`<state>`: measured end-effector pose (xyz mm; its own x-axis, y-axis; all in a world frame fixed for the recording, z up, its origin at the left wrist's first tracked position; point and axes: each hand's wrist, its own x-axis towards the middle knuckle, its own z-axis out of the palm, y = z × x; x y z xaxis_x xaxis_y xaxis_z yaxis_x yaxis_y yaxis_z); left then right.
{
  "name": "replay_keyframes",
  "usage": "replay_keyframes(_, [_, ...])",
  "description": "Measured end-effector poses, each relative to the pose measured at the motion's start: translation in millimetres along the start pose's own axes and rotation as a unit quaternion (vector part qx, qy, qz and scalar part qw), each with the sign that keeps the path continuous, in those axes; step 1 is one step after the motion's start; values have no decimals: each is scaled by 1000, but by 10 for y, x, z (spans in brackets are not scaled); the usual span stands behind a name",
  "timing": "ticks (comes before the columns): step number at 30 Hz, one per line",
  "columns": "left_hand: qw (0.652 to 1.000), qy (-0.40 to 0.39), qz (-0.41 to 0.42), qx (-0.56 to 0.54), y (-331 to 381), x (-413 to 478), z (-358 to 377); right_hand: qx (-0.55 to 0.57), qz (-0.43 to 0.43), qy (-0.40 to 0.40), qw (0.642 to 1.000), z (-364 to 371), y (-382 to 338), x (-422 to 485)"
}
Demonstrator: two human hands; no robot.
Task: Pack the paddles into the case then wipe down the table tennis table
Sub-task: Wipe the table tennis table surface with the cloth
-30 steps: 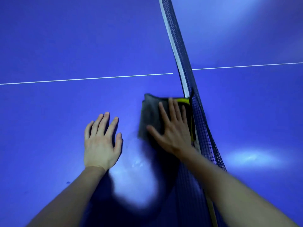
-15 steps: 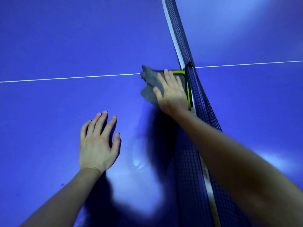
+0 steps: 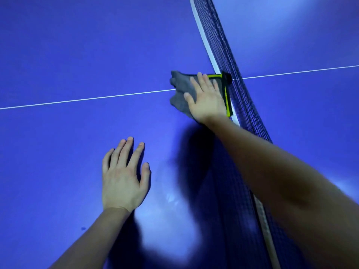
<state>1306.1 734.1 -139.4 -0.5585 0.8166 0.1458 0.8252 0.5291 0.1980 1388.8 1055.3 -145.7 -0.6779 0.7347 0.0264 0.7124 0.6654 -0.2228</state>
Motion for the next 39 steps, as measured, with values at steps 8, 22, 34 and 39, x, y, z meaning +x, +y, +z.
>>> replay_keyframes(8, [1000, -10, 2, 3, 19, 10, -32, 27, -111, 30, 993, 50, -345, -1573])
replay_keyframes(22, [1000, 8, 6, -3, 1, 16, 25, 6, -58, 33, 998, 206, -669, 55])
replay_keyframes(34, [1000, -10, 5, -4, -2, 12, 22, -6, -160, 10, 987, 135, -379, -1224])
replay_keyframes(39, [1000, 1, 7, 1, 9, 7, 21, 0, -52, 0, 999, 198, -637, 132])
